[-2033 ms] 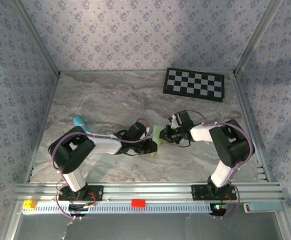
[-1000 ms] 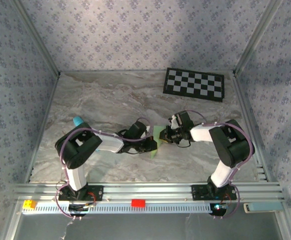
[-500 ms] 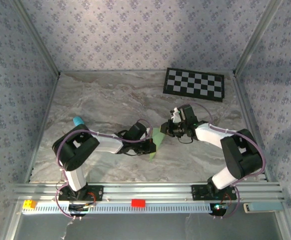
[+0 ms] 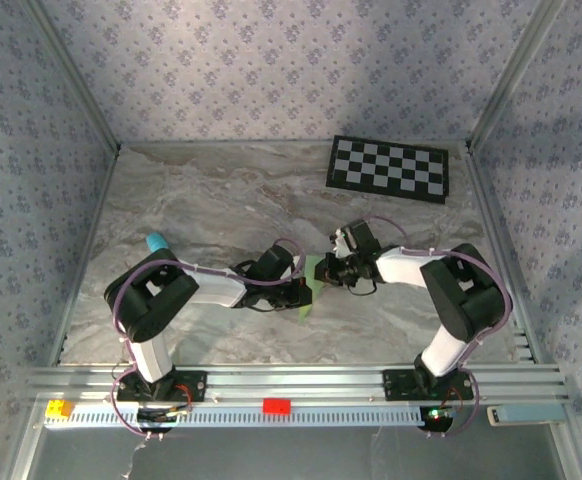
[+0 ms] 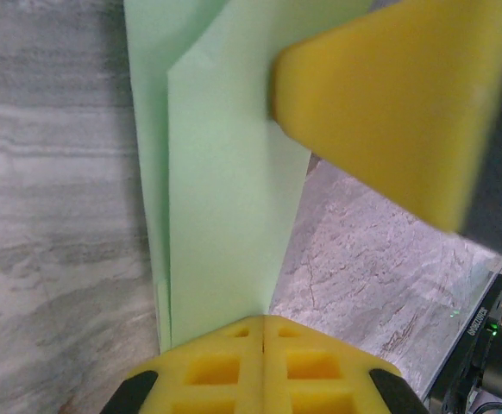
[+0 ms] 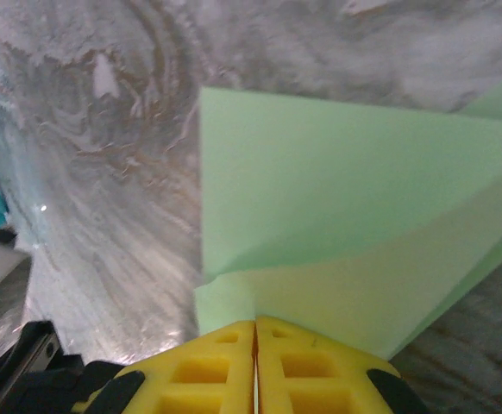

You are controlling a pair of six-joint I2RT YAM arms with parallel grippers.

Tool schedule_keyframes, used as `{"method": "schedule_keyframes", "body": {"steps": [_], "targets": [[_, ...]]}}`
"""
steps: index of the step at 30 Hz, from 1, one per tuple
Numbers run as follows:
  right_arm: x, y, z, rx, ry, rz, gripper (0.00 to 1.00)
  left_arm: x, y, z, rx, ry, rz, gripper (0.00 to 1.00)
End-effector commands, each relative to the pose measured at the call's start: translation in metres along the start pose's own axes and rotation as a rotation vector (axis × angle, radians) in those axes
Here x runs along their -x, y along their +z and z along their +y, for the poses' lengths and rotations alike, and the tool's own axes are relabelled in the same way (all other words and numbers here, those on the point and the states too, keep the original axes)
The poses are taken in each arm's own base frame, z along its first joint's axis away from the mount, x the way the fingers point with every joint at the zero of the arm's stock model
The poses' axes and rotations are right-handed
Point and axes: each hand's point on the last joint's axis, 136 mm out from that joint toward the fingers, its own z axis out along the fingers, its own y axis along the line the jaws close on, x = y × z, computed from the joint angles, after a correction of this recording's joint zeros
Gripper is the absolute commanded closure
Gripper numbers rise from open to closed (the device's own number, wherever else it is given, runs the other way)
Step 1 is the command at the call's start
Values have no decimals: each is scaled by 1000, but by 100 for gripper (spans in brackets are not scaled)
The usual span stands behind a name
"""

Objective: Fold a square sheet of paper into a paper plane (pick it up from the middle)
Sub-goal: Fold the wing for the fifth time at the center of the table.

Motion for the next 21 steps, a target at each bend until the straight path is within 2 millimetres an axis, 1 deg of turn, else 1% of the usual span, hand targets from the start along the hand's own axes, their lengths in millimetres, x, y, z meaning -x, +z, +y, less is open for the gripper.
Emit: {"method": "schedule_keyframes", "body": {"steps": [1, 6, 14, 19, 21], "targets": [[13, 1, -14, -27, 13, -38, 90, -24, 0, 39, 136, -45, 63, 100], [35, -5, -30, -48, 62, -79, 90, -29, 0, 46, 149, -55, 72, 100], [59, -12, -48, -60, 120, -108, 89, -31, 0, 48, 147, -59, 71, 100], [72, -20, -49, -57, 127, -134, 89, -31, 1, 49, 147, -59, 69, 100], [78, -24, -45, -46, 123, -144, 89, -32, 1, 49, 147, -58, 70, 100]]}}
